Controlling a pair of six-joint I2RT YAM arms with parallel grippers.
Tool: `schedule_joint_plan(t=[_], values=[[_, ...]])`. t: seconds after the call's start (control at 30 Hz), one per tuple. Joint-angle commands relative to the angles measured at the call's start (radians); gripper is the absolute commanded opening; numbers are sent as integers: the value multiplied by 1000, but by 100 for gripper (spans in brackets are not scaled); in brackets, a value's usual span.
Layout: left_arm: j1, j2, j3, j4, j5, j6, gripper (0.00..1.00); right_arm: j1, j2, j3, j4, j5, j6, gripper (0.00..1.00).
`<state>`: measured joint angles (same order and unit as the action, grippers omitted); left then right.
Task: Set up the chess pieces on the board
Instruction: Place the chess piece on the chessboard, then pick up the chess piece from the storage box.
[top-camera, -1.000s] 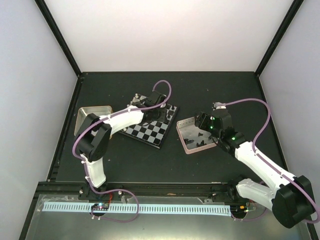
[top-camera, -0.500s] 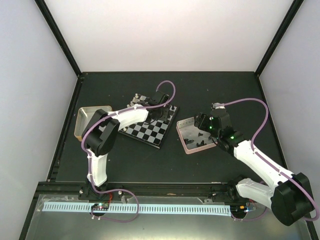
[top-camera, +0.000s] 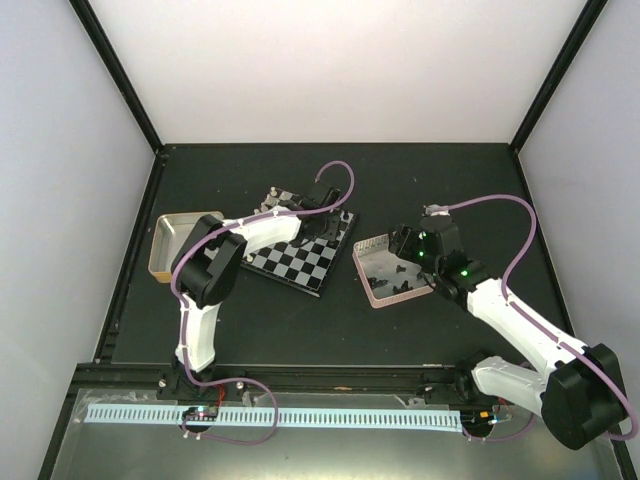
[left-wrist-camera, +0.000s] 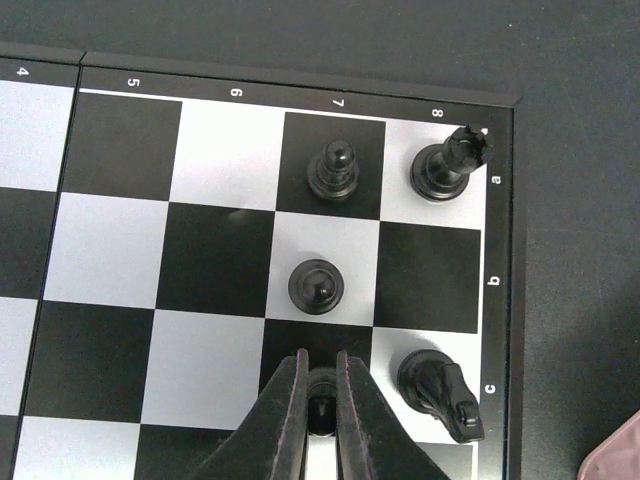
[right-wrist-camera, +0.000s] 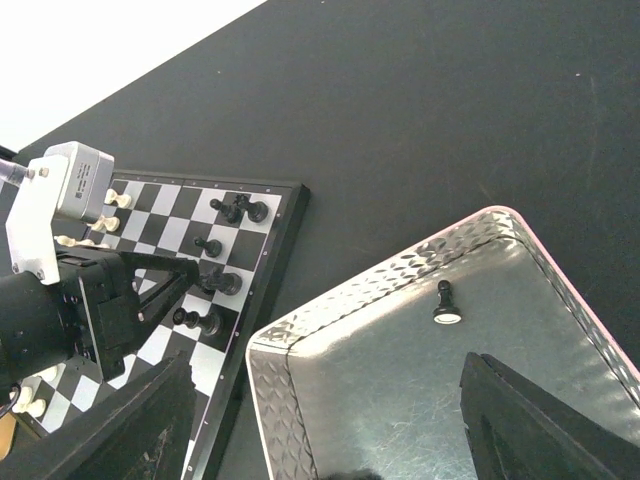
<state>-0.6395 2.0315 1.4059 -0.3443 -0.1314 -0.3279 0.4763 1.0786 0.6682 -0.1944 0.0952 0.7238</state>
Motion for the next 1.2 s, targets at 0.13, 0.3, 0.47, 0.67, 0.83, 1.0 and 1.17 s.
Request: schedule_joint_plan(t=[0.13,0.3,0.47,0.67,0.83,1.0,1.17], values=[[8,31,58,-39,-18,10,16,-3,3,28,-7,15,-3,73],[10,16,61,-47,-3,10,27,-4,4,28,-5,8,-1,73],[11,-11,75,-60,13,9,32,-4,-2,28,-7,7,-1,73],[18,-93,74,-77,41,0,37,-4,-8,31,-17,12,-7,73],[18,-225,22,-72,98,-25,41,-7,12,52,-53,5,-44,73],[18,-427,-120,0,138,-40,42,-21,132,127,-176,-14,-137,70],[18,-678,-311,121,161,-37,43,-34,300,191,-262,-8,-199,60]])
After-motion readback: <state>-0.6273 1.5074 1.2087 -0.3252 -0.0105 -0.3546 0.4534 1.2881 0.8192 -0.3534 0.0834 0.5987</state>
